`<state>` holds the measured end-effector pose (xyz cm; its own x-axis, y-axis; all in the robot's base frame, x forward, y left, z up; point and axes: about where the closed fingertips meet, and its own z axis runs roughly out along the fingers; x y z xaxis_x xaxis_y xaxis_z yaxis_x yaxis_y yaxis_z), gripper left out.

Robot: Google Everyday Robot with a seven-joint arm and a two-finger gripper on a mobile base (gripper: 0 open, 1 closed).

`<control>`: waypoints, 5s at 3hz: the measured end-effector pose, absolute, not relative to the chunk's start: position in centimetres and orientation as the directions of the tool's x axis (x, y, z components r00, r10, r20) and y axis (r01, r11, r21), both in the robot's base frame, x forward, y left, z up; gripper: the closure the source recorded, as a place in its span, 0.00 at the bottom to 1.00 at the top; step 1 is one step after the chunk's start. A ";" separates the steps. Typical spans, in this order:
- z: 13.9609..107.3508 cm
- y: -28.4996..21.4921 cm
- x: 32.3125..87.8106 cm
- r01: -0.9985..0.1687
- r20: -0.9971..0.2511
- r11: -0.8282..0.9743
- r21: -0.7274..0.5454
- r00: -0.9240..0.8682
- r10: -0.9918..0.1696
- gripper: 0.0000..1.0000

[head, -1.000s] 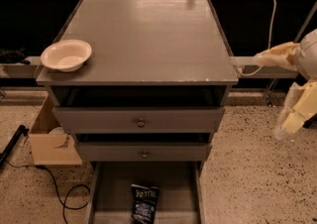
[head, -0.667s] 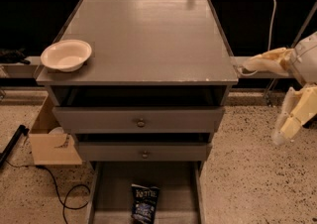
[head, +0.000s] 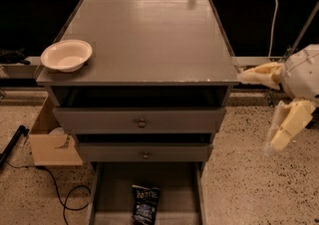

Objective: Pick blue chip bag from bottom drawer and place on counter

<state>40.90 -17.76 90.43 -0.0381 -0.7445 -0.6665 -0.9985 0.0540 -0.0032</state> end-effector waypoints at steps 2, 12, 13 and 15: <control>83.5 -15.2 38.0 -0.994 -0.696 0.060 0.086 -0.103 -0.710 0.00; 78.3 -12.4 37.6 -0.825 -0.718 0.557 -0.094 -0.331 -0.612 0.00; 76.7 -12.7 38.5 -0.816 -0.729 0.576 -0.046 -0.366 -0.578 0.00; 72.1 -18.2 41.0 -0.729 -0.724 0.682 0.056 -0.500 -0.475 0.00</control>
Offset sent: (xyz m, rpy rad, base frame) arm -0.0493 0.0348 -0.1088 0.0739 0.1447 -0.0141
